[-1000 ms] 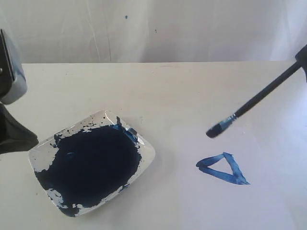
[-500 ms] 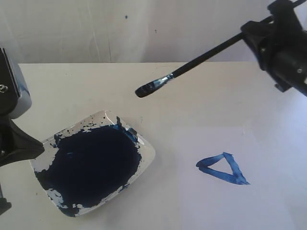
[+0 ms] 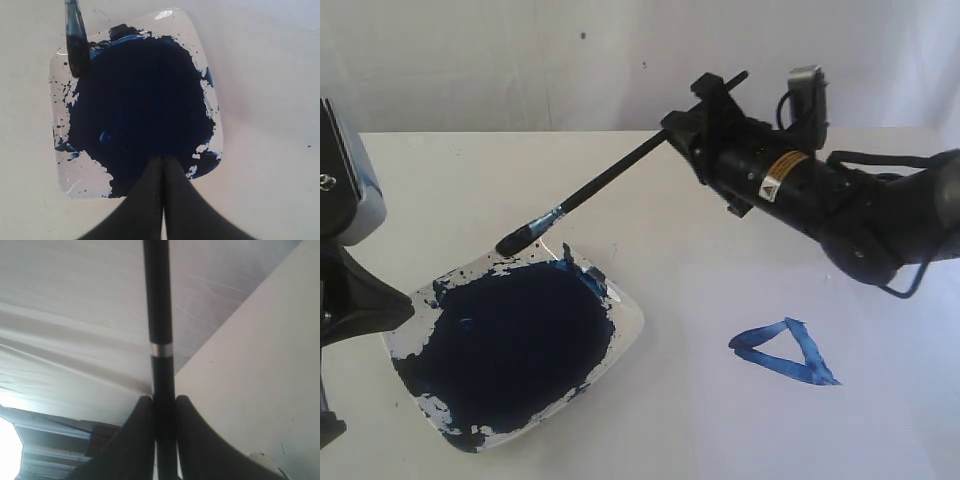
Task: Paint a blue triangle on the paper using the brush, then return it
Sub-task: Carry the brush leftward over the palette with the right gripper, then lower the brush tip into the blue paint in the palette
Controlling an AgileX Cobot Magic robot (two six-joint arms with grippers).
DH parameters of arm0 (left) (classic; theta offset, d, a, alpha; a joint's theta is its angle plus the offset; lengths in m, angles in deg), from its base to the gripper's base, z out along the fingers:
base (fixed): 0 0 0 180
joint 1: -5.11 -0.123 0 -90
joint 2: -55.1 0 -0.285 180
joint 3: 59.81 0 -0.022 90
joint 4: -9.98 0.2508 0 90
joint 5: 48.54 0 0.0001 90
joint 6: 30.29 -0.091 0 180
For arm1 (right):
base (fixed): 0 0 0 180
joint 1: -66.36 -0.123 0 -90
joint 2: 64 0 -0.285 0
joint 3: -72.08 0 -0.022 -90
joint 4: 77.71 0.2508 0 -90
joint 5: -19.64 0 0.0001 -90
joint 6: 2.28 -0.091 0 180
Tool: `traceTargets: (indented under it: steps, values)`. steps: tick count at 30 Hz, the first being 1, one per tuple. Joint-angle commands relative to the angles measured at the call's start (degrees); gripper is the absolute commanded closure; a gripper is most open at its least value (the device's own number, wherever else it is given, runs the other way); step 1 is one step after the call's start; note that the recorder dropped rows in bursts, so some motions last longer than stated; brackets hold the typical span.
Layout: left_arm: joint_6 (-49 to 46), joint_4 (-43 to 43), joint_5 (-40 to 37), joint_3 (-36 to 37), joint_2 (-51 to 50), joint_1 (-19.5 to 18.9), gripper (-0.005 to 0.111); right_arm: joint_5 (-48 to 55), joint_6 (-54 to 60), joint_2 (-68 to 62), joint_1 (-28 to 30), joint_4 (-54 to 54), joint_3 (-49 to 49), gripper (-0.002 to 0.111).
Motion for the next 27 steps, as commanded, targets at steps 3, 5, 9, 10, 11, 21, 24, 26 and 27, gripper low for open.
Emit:
traceTargets:
  steps: [3,5,9,10,11,21,24,26,27]
  values:
    - [0.61,-1.25,0.33,0.27,0.42,0.0,0.107,-0.59,-0.12,-6.9,-2.3,0.13,4.15,0.108]
    - [0.61,-1.25,0.33,0.27,0.42,0.0,0.107,-0.45,-0.12,-8.4,-2.3,-0.08,4.64,0.108]
    - [0.61,-1.52,0.33,0.27,0.42,0.0,0.107,0.62,-1.85,-10.09,-2.41,-2.24,4.65,0.108]
    - [0.61,-1.52,0.33,0.27,0.42,0.0,0.107,1.07,-2.31,-10.22,-2.41,-3.11,4.65,0.108]
    - [0.61,-1.52,0.33,0.27,0.42,0.0,0.107,1.91,-2.77,-10.36,-2.54,-3.94,4.65,0.108]
    - [0.61,-1.66,0.71,0.27,0.42,0.0,0.107,4.52,-9.39,-11.36,-3.46,-4.95,4.88,0.108]
    - [0.61,-1.66,0.71,0.27,0.42,0.0,0.107,6.05,-9.24,-12.27,-3.46,-4.95,5.84,0.108]
    - [0.61,-1.66,0.71,0.27,0.42,0.0,0.107,6.97,-9.24,-13.08,-3.46,-5.23,6.46,0.108]
    - [0.61,-1.66,0.71,0.27,0.42,0.0,0.107,7.09,-9.24,-13.55,-3.46,-5.23,6.88,0.108]
